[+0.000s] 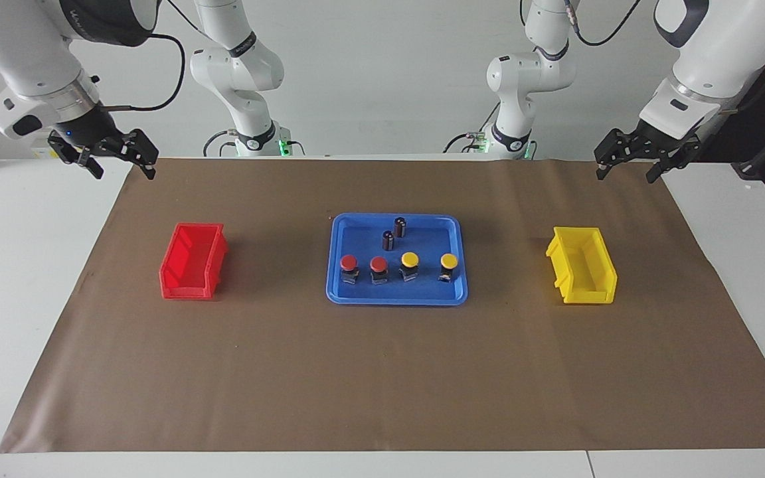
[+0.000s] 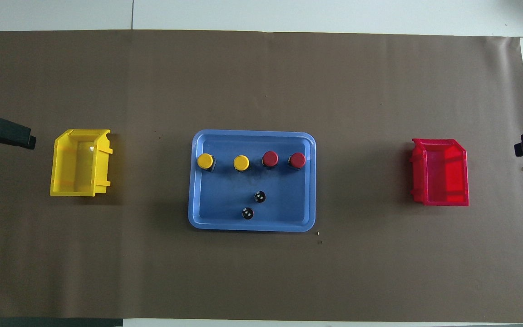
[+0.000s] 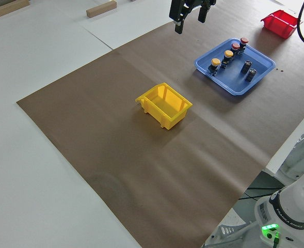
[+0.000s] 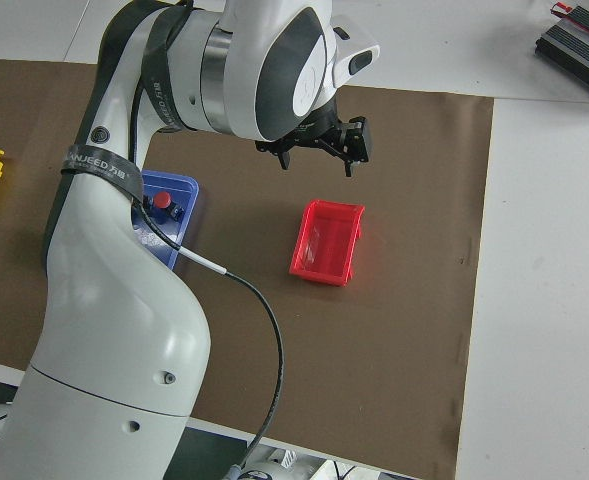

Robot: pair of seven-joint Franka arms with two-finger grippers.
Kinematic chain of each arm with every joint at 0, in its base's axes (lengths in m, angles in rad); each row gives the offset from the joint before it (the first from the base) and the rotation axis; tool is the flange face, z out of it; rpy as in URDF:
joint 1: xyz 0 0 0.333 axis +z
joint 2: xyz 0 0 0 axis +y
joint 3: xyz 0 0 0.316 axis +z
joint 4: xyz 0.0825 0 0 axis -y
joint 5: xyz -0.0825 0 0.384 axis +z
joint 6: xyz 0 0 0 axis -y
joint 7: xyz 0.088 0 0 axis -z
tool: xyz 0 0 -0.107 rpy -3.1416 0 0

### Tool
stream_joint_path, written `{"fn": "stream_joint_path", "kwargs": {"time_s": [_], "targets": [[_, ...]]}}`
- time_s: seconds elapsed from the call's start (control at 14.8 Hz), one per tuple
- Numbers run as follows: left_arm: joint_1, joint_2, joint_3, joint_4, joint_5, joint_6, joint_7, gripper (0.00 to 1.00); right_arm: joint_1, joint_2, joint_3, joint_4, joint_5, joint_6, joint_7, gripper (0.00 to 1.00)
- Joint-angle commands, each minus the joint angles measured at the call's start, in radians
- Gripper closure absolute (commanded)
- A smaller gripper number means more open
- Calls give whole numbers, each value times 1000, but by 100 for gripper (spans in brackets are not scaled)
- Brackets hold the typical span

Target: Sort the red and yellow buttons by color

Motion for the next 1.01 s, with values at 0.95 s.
{"fn": "stream_joint_path", "kwargs": {"time_s": [0.95], "targets": [[3, -28, 4, -31, 4, 7, 8, 0, 8, 78, 93, 150, -8, -24, 51, 0]]}}
